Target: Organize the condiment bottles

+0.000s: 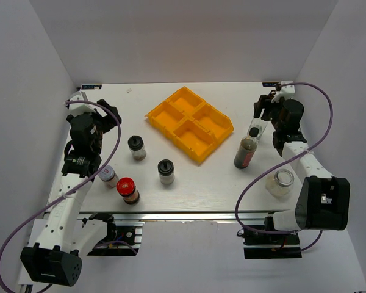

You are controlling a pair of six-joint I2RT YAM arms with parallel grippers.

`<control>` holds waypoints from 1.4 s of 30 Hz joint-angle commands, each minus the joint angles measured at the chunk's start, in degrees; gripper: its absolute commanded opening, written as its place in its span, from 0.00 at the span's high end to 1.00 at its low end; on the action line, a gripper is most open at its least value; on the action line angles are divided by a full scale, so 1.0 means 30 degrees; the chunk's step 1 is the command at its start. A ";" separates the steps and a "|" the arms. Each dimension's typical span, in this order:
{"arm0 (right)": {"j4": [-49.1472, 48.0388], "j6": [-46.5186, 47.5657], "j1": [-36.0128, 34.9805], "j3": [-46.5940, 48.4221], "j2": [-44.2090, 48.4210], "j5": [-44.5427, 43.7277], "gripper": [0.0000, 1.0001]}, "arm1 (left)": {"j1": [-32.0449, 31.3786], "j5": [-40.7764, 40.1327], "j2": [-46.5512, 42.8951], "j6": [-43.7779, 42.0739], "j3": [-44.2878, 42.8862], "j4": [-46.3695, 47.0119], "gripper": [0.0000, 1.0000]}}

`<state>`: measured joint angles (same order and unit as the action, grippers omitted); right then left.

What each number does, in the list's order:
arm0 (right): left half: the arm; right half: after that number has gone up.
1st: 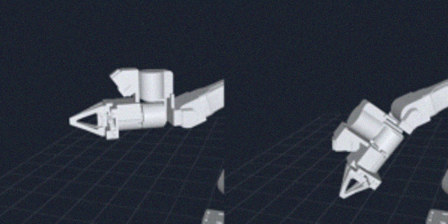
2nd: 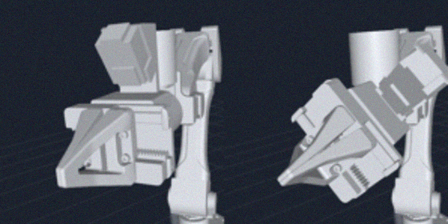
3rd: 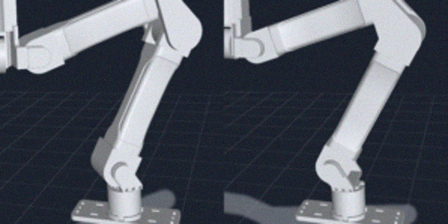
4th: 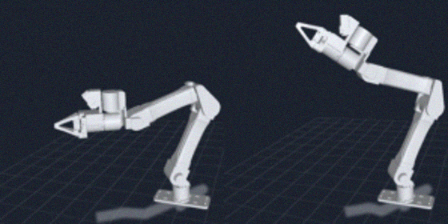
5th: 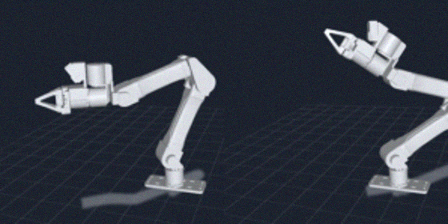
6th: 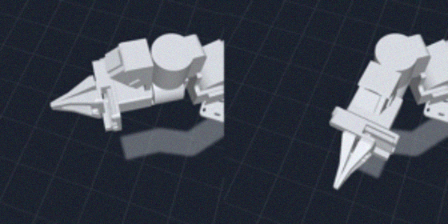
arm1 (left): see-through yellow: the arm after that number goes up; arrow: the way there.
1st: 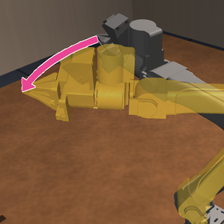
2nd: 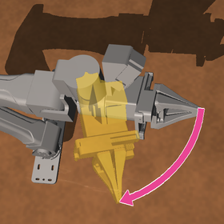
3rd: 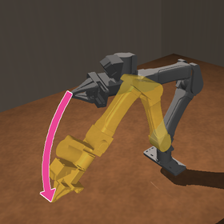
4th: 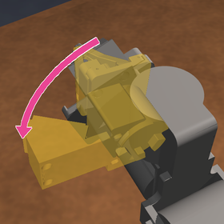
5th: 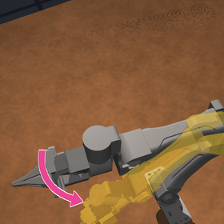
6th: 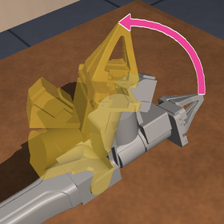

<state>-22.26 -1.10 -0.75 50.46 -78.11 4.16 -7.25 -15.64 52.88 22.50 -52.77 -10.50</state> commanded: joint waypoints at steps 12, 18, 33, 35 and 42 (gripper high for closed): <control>-0.0349 0.1740 0.0046 0.3442 -0.0068 -0.0597 1.00 | 0.0042 -0.0909 -0.0546 0.0233 0.0627 0.0511 0.02; 0.1298 0.2301 -0.0041 0.8049 -0.1034 0.0749 1.00 | 0.0042 -0.0705 -0.0870 0.0380 0.1242 0.0952 0.02; 0.2792 0.2860 -0.5720 1.9064 -0.7939 0.1338 1.00 | 0.0042 -0.0912 -0.0197 0.1201 0.1273 0.0835 0.02; 0.2763 0.2335 -0.6163 2.0757 -0.8969 0.1394 1.00 | 0.0042 -0.0736 0.0008 0.1259 0.1156 0.0747 0.02; 0.2295 0.1892 -0.7920 2.4104 -1.3099 0.1718 1.00 | 0.0042 -0.0209 0.0506 0.1406 0.1038 0.0600 0.02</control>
<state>-7.31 4.78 -23.35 116.25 -116.86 9.21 -7.25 -18.02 54.17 26.11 -49.12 -8.97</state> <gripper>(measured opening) 0.407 0.982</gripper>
